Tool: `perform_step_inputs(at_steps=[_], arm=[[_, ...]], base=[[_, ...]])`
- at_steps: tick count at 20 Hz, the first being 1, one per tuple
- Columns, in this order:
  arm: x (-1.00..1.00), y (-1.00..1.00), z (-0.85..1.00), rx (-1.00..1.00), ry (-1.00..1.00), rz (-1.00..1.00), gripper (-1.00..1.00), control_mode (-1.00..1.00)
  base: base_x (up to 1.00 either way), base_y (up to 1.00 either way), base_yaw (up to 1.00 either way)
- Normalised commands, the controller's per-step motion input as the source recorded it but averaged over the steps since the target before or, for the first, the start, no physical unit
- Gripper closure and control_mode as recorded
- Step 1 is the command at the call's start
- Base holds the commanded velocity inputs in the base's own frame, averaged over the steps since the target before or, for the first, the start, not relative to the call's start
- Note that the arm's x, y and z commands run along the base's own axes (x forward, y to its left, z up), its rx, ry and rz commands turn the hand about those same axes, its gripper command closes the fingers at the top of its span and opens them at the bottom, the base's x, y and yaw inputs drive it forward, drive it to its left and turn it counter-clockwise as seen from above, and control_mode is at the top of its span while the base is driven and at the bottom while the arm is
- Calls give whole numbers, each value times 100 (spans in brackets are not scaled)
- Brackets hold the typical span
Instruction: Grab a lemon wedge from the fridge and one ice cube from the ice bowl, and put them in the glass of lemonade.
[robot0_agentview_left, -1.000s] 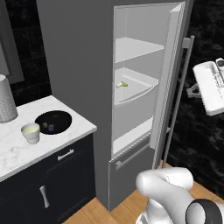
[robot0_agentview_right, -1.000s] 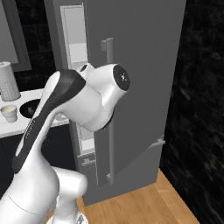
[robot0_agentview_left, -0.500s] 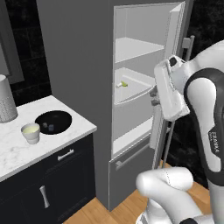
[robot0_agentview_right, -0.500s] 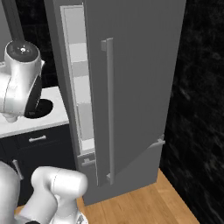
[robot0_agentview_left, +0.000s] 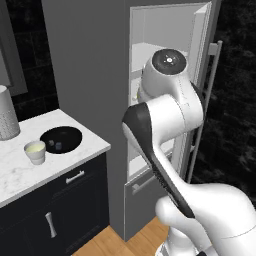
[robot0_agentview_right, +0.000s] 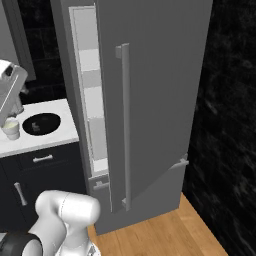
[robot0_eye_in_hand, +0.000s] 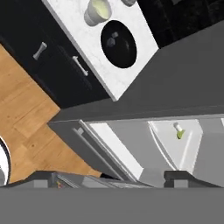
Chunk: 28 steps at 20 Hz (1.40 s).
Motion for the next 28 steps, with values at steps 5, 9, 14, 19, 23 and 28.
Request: perform_step_inputs(at_steps=[5,9,14,19,23,28], arm=[[8,-5,-2,-9,-14,-9,-100,-100],[24,-40,-37,0,-34,0,-100,-100],[52,-53,-49,-3,-29,-12,-100,-100],[53,-31,-4,-11,-3,-38,-100,-100],[13,-7,12,-4,2,-46,-100,-100],[48,-2,-4,-7,3,-49,-100,-100]], base=[[0,0,0],[0,0,0],[0,0,0],[0,0,0],[0,0,0],[0,0,0]])
